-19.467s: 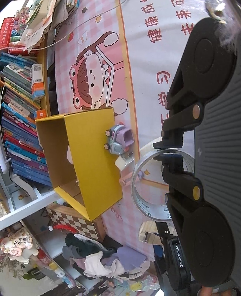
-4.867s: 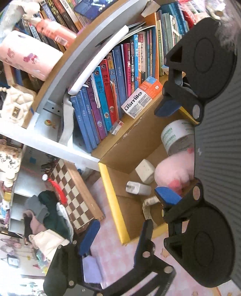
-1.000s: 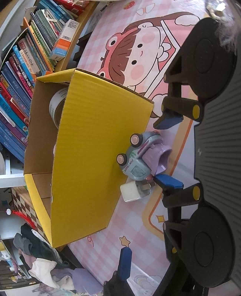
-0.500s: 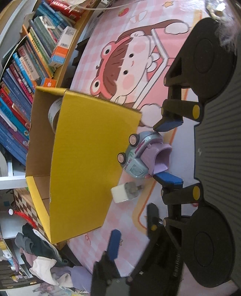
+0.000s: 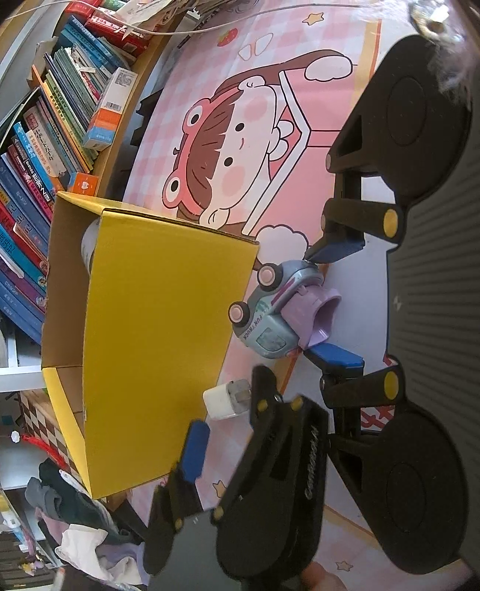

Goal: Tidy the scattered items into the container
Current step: 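Close the right gripper on the grey toy car while the left gripper grasps the white charger cube, then lift and carry the toy car with the right gripper while the left gripper carries the charger over the box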

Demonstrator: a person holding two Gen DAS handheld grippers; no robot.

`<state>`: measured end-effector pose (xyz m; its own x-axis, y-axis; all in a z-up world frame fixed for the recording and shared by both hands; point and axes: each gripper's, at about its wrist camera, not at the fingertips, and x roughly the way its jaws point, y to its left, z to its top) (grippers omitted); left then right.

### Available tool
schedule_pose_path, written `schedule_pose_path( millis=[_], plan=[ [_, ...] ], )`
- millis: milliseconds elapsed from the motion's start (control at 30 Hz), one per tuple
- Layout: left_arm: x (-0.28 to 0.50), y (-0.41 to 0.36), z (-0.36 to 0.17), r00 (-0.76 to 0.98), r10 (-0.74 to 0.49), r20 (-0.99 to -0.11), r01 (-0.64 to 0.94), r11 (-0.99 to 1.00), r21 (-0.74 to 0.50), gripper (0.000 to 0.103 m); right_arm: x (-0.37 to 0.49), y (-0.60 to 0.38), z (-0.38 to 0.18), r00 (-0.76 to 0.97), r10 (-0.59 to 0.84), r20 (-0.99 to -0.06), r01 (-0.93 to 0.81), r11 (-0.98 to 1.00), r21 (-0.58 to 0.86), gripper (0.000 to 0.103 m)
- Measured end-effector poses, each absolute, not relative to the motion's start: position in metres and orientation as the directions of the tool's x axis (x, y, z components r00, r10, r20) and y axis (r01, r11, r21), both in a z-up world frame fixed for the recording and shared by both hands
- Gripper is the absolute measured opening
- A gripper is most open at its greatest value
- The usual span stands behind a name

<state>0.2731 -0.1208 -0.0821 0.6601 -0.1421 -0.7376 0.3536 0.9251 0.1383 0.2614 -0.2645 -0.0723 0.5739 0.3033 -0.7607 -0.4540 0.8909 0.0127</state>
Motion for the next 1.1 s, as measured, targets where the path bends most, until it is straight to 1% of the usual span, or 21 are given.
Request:
schedule_pose_path(
  millis=[33, 67, 200, 267, 300, 400, 500, 567, 700, 767, 833, 900, 1100],
  plan=[
    [0.274, -0.121, -0.083, 0.657, -0.147, -0.739, 0.356, 0.925, 0.132, 0.062, 0.261, -0.264, -0.072, 0.574, 0.302, -0.761, -0.454, 0.891, 0.011, 0.046],
    [0.275, -0.122, -0.084, 0.655, -0.154, -0.740, 0.359, 0.925, 0.125, 0.058, 0.261, -0.264, -0.072, 0.574, 0.301, -0.761, -0.454, 0.891, 0.010, 0.046],
    [0.273, -0.121, -0.085, 0.652, -0.175, -0.738, 0.373, 0.921, 0.110, 0.053, 0.262, -0.264, -0.072, 0.572, 0.298, -0.764, -0.452, 0.892, 0.010, 0.046],
    [0.272, -0.119, -0.085, 0.648, -0.189, -0.738, 0.377, 0.921, 0.095, 0.045, 0.262, -0.263, -0.073, 0.568, 0.295, -0.768, -0.449, 0.894, 0.012, 0.046],
    [0.272, -0.118, -0.085, 0.645, -0.195, -0.739, 0.377, 0.922, 0.086, 0.044, 0.262, -0.263, -0.073, 0.566, 0.294, -0.770, -0.447, 0.895, 0.014, 0.046],
    [0.270, -0.113, -0.083, 0.635, -0.208, -0.744, 0.376, 0.925, 0.063, 0.043, 0.263, -0.261, -0.073, 0.564, 0.288, -0.774, -0.445, 0.895, 0.008, 0.047],
    [0.263, -0.107, -0.082, 0.627, -0.211, -0.750, 0.366, 0.929, 0.045, 0.043, 0.264, -0.261, -0.073, 0.564, 0.282, -0.776, -0.442, 0.897, 0.004, 0.050],
    [0.255, -0.102, -0.081, 0.620, -0.212, -0.755, 0.358, 0.933, 0.032, 0.043, 0.265, -0.260, -0.074, 0.562, 0.280, -0.778, -0.439, 0.899, 0.007, 0.055],
    [0.242, -0.088, -0.079, 0.611, -0.204, -0.765, 0.324, 0.946, 0.007, 0.043, 0.268, -0.259, -0.074, 0.561, 0.284, -0.778, -0.443, 0.897, 0.008, 0.055],
    [0.236, -0.082, -0.078, 0.609, -0.196, -0.769, 0.307, 0.952, 0.000, 0.043, 0.270, -0.258, -0.074, 0.559, 0.287, -0.778, -0.444, 0.896, 0.011, 0.052],
    [0.230, -0.076, -0.077, 0.607, -0.189, -0.772, 0.290, 0.957, -0.006, 0.043, 0.270, -0.256, -0.075, 0.558, 0.291, -0.777, -0.445, 0.895, 0.015, 0.052],
    [0.224, -0.071, -0.077, 0.606, -0.182, -0.774, 0.273, 0.962, -0.013, 0.043, 0.268, -0.254, -0.074, 0.554, 0.295, -0.778, -0.452, 0.892, 0.016, 0.046],
    [0.209, -0.054, -0.073, 0.614, -0.169, -0.771, 0.223, 0.974, -0.036, 0.043, 0.259, -0.246, -0.071, 0.544, 0.309, -0.780, -0.477, 0.879, 0.016, 0.044]
  ],
)
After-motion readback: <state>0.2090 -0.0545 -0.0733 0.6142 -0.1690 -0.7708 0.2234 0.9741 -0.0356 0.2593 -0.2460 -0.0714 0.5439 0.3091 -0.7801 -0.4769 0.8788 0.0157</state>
